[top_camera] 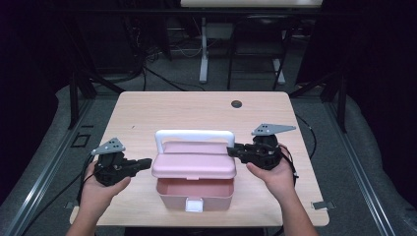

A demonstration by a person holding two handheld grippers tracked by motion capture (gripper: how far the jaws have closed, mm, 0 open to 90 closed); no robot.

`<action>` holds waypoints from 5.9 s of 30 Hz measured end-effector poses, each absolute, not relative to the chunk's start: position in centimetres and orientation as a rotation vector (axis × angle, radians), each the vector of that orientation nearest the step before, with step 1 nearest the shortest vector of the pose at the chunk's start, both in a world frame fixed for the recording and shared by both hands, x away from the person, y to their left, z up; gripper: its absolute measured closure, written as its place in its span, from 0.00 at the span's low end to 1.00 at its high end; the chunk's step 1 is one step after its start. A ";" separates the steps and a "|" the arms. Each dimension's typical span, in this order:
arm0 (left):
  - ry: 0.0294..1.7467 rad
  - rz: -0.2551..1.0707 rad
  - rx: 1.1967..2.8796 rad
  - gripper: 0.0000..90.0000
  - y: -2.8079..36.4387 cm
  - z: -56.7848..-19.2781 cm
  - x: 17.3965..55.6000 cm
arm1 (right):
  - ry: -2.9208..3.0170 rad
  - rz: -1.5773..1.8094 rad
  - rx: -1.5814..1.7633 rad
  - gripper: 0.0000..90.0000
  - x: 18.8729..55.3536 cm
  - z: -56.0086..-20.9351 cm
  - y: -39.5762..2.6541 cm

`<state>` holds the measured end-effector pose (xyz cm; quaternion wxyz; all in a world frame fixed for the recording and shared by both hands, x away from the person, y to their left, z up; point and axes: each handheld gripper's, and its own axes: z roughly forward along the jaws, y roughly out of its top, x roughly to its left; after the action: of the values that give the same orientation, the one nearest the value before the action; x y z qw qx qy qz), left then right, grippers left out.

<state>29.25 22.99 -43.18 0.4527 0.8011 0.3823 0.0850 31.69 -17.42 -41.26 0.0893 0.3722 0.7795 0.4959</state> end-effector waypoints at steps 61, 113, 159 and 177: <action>0.815 0.142 2.048 1.00 19.5 -42.7 28.2 | 2.241 1.427 1.129 0.80 30.4 -40.4 -18.6; 0.850 0.200 2.027 1.00 19.0 -38.3 32.3 | 2.513 1.259 1.025 1.00 26.4 -47.5 -14.9; 0.920 0.229 1.994 1.00 19.3 -36.8 35.5 | 2.548 1.251 1.027 1.00 26.4 -48.5 -14.2; 0.943 0.222 1.979 1.00 19.2 -37.0 36.5 | 2.555 1.256 1.024 1.00 26.5 -48.5 -14.3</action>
<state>36.49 19.15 -36.96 0.4521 0.8011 0.3817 0.0899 26.48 -14.33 -48.53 0.0581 0.3379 0.8430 0.4146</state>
